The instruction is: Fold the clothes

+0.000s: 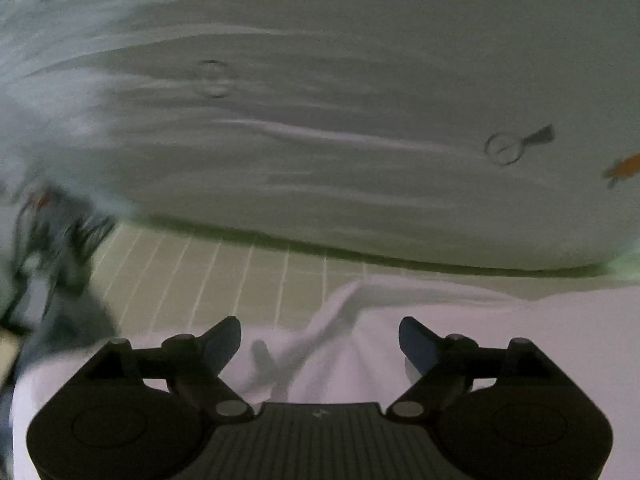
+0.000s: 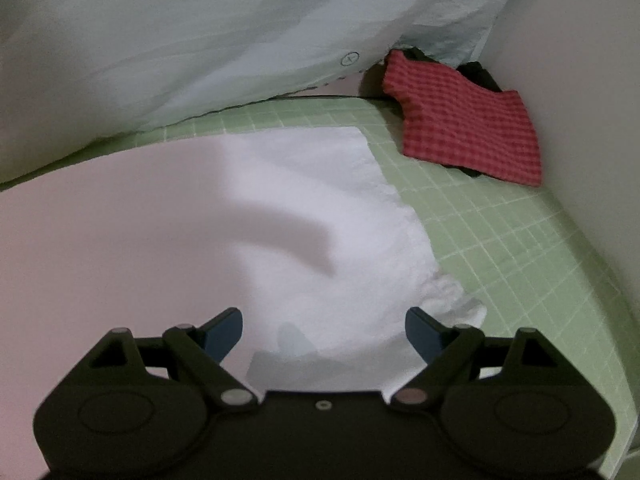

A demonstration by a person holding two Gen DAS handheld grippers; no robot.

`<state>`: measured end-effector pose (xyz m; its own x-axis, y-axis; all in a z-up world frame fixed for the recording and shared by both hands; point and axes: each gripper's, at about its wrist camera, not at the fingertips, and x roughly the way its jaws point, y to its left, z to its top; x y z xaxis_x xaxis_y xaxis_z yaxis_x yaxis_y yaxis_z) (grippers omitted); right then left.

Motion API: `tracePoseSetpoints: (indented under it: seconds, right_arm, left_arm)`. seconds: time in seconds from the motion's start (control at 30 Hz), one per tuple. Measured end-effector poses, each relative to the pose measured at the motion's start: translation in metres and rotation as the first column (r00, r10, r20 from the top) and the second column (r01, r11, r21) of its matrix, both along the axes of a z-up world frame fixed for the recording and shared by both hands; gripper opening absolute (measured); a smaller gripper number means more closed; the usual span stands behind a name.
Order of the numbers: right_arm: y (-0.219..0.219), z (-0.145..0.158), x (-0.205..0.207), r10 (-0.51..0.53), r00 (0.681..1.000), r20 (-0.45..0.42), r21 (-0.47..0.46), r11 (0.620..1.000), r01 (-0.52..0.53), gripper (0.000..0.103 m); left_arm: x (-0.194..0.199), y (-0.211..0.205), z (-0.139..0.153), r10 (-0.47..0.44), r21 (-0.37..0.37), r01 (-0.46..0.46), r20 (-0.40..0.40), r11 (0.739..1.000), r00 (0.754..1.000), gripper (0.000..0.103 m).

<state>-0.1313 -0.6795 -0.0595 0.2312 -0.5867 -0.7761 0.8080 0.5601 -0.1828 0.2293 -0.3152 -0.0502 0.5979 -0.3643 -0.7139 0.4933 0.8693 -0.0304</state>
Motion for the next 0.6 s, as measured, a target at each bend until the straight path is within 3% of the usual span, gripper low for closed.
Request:
tracePoseSetpoints:
  seconds: [0.13,0.27,0.33,0.4,0.47,0.5,0.53,0.6]
  right_arm:
    - [-0.012,-0.007,-0.029,-0.077,0.996,0.054,0.019,0.997,0.076,0.09]
    - [-0.04,-0.019,-0.064,-0.228,0.964,0.135,0.058,0.973,0.222,0.089]
    - [-0.056,-0.025,-0.077,-0.284,0.945,0.16,0.082,0.958,0.274,0.084]
    - [-0.069,-0.033,-0.083,-0.3,0.939,0.169,0.114,0.952,0.283,0.07]
    - [-0.081,-0.04,-0.088,-0.309,0.935,0.176,0.143,0.948,0.286,0.036]
    - [-0.085,-0.042,-0.088,-0.291,0.941,0.175,0.145,0.953,0.267,0.029]
    - [-0.089,-0.044,-0.087,-0.267,0.947,0.177,0.144,0.959,0.243,0.009]
    - [-0.096,-0.042,-0.084,-0.189,0.963,0.195,0.132,0.977,0.165,0.006]
  left_arm:
    - [-0.049,0.037,0.014,0.092,-0.071,-0.096,-0.064,0.993,0.994,0.091]
    - [-0.101,0.07,0.011,0.184,-0.063,-0.193,-0.134,0.979,0.974,0.091]
    - [-0.124,0.082,0.009,0.231,-0.06,-0.244,-0.172,0.968,0.958,0.091]
    - [-0.147,0.092,0.01,0.272,-0.054,-0.288,-0.209,0.956,0.939,0.091]
    - [-0.16,0.101,0.01,0.306,-0.046,-0.323,-0.222,0.945,0.926,0.091]
    - [-0.168,0.102,0.013,0.315,-0.041,-0.331,-0.216,0.943,0.924,0.091]
    - [-0.175,0.104,0.016,0.325,-0.036,-0.339,-0.21,0.94,0.922,0.091]
    - [-0.188,0.105,0.021,0.339,-0.031,-0.351,-0.195,0.936,0.92,0.091]
